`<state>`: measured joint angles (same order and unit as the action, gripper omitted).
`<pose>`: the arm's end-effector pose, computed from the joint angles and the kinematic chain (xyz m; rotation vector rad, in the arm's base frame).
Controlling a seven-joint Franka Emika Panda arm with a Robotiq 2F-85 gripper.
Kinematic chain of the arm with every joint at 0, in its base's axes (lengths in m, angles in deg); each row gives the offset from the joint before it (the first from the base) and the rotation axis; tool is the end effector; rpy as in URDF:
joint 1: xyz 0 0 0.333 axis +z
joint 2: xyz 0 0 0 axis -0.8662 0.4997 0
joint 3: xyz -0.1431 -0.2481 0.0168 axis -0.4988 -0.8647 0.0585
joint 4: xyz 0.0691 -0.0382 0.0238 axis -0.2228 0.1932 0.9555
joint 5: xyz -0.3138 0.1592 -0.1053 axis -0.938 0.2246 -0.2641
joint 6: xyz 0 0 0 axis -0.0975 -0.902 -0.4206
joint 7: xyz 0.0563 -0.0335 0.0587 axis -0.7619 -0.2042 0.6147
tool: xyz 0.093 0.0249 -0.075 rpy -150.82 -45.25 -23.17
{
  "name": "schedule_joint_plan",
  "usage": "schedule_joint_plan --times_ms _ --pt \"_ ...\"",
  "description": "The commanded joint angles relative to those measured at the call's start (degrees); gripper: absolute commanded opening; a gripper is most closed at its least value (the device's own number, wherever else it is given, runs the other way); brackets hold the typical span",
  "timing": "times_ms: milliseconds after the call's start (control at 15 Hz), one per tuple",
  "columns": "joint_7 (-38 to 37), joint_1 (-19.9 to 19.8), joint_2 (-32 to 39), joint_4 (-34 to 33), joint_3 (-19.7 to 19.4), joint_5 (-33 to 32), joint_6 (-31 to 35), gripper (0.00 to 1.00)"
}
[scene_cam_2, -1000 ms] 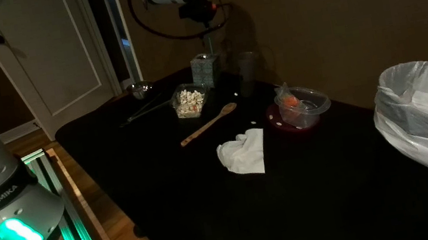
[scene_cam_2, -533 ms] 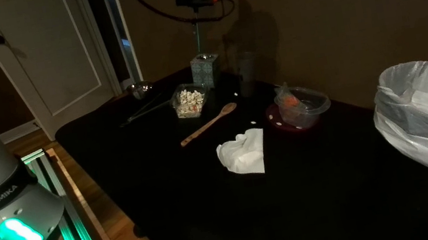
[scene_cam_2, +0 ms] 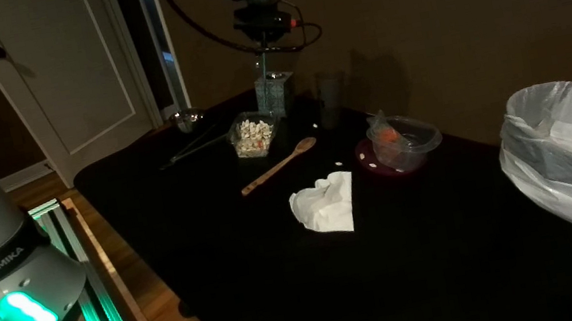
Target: Remove the cooking stick from on top of the lunchbox, put it on the table, remove the blue pencil from inside the box and put it on the table
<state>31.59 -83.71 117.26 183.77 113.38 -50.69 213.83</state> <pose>0.6203 0.1462 0.2957 -2.5910 -0.9969 -0.6122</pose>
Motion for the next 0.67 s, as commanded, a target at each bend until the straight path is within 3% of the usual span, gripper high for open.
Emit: schedule_joint_plan --times_ms 0,267,400,600 --pt "-0.77 1.93 -8.93 8.45 -6.93 3.36 -3.5 0.01" --pt "-4.21 9.08 -13.33 11.33 -17.56 1.02 -6.06 0.01" --pt "-10.58 15.32 -13.93 11.22 -24.63 -5.81 -9.68 0.01" --pt "-20.33 22.6 -10.45 7.25 -30.96 -14.44 -16.85 0.01"
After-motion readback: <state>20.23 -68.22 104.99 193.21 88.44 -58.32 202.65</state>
